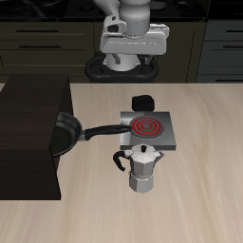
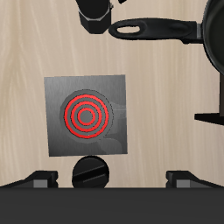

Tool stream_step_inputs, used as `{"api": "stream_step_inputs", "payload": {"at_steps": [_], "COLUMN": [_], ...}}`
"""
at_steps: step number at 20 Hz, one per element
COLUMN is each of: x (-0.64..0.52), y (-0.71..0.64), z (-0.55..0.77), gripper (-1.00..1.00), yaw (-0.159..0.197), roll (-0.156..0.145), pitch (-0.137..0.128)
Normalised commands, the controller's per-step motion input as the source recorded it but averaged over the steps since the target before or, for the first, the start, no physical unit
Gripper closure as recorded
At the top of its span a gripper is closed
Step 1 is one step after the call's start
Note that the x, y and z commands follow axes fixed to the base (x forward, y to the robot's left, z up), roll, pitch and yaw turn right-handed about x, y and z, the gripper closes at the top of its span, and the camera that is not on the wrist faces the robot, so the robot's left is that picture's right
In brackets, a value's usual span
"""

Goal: Place the moka pot on the stove

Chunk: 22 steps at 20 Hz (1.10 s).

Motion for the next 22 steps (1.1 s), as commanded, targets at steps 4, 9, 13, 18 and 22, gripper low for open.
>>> {"api": "stream_step_inputs", "payload": {"at_steps": [4, 9, 13, 18, 22], "x": [0.28, 0.35, 0.25, 0.41, 0.43], "y": [0.11, 0.08, 0.11, 0.17, 0.08], "z": [0.11, 0.06, 0.04, 0.02, 0.02], "gripper": [-1.00, -1.00, -1.00, -1.00, -1.00], "yaw": [-0.008, -0.025, 0.025, 0.005, 0.016], "roll": [0.022, 0.021, 0.002, 0.020, 0.007], "pitch": [-0.003, 0.006, -0.018, 0.014, -0.001]}}
